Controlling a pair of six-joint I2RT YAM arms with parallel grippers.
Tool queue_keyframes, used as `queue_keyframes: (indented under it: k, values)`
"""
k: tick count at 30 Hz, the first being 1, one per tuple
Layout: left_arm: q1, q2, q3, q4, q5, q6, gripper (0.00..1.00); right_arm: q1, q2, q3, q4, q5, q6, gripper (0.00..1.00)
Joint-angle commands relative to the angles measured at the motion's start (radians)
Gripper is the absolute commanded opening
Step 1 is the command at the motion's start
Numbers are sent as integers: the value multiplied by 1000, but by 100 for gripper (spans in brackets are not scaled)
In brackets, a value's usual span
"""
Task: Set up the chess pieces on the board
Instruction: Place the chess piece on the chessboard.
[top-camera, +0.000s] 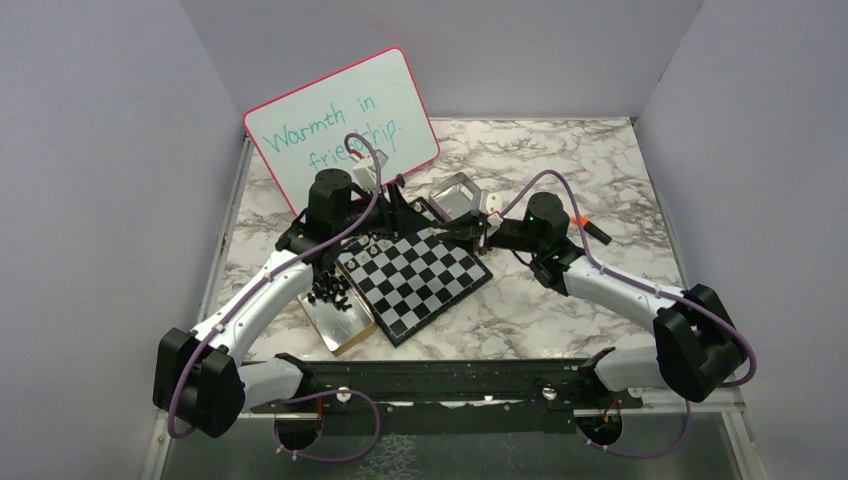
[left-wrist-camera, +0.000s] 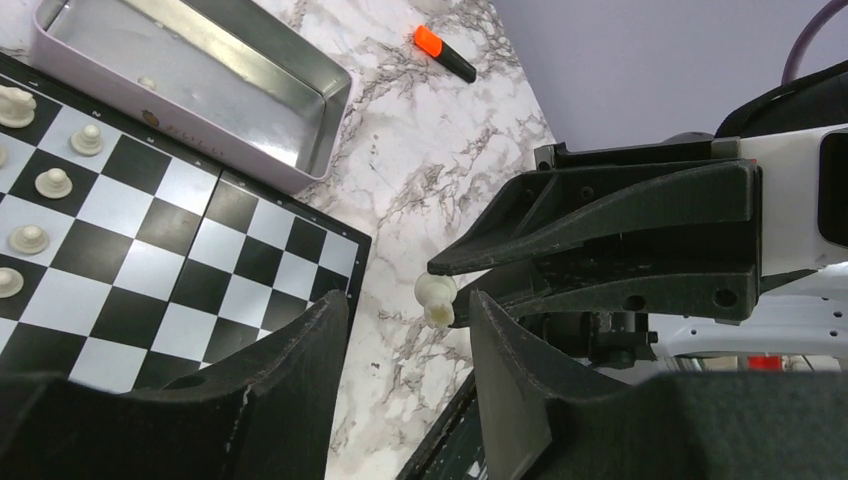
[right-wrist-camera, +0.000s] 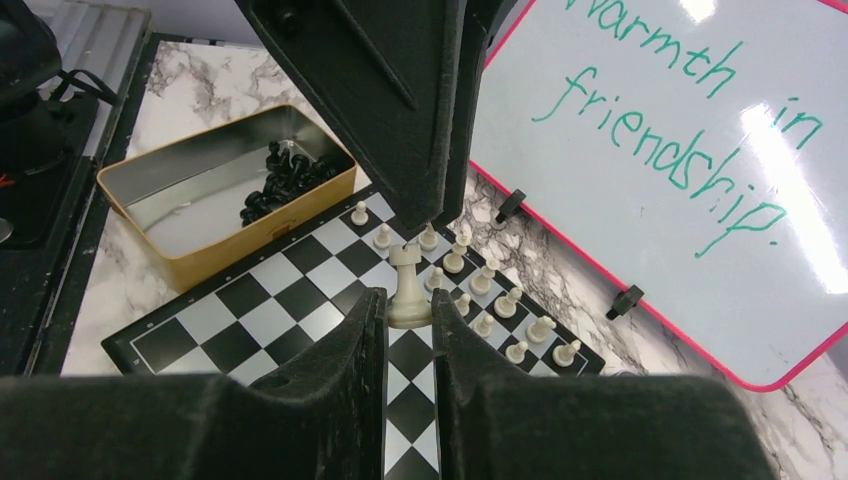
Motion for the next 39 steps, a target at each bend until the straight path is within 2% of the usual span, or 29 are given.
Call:
queue_keyframes:
  k: [1,7,11,15,19,22,25,34,39]
  values:
    - [-15,16,18,27,50,-8,49,4,-26,-13,36,20,-4,11]
    - [-26,35,-5,78,60,-29,46,4,-28,-13,36,14,-8,11]
    - [-34,54,-2,100,84,-38,40,4,-22,-15,39,13,-8,11]
    - [-36,57,-5,116,84,-48,27,4,-22,-17,35,11,-15,11]
    - [-35,55,-11,115,86,-49,24,5,-17,-17,38,13,-13,11]
    - [-35,53,-12,107,89,-45,24,5,-16,-19,43,17,-8,11]
    - [-36,45,-6,82,79,-31,28,5,-16,-23,49,24,-6,11]
    - [-35,51,8,33,73,2,33,5,-11,-30,65,30,8,11]
    - [-36,53,11,33,86,7,24,4,-2,-29,59,32,1,11]
